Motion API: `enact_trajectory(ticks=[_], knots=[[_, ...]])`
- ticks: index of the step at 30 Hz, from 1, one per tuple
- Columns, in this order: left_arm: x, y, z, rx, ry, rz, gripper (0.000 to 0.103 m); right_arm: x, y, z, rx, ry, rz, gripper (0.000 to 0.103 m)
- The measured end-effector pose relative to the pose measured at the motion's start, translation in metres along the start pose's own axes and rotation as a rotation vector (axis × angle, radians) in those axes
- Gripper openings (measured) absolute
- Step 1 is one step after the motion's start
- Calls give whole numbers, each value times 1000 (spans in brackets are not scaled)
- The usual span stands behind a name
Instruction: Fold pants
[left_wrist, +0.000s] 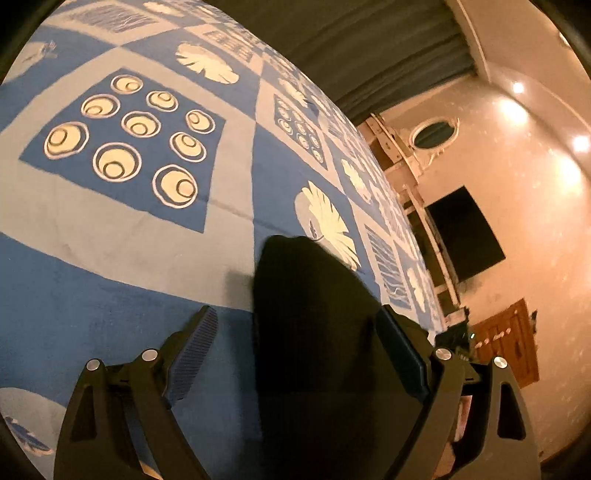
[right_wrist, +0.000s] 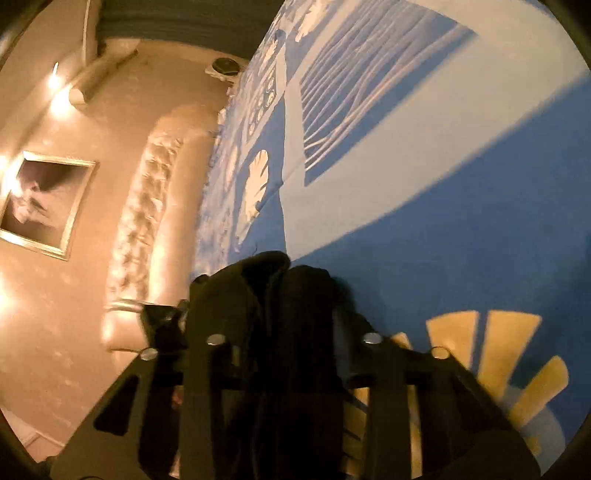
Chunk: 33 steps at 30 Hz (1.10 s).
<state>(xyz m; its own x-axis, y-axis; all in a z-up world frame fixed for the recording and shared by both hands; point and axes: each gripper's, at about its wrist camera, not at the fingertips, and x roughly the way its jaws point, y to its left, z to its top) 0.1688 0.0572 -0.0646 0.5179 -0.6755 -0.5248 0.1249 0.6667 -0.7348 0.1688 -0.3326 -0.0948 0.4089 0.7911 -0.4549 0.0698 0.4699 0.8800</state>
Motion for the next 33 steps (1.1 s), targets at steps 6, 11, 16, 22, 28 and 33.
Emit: enact_trajectory(ticks=[6, 11, 16, 22, 28, 33], knots=[[7, -11, 1, 47, 24, -26, 86, 1, 6, -1, -27, -1, -10, 31], [23, -11, 5, 74, 70, -11, 86, -3, 2, -5, -35, -9, 5, 31], [30, -7, 9, 82, 110, 58, 52, -3, 3, -7, -40, -8, 11, 32], [26, -15, 4, 117, 55, 120, 37, -2, 7, -9, -45, -25, 24, 32], [27, -22, 9, 145, 44, 154, 34, -1, 13, -8, -60, -39, 16, 31], [25, -20, 15, 143, 34, 159, 34, 5, 17, -1, -68, -39, 18, 31]])
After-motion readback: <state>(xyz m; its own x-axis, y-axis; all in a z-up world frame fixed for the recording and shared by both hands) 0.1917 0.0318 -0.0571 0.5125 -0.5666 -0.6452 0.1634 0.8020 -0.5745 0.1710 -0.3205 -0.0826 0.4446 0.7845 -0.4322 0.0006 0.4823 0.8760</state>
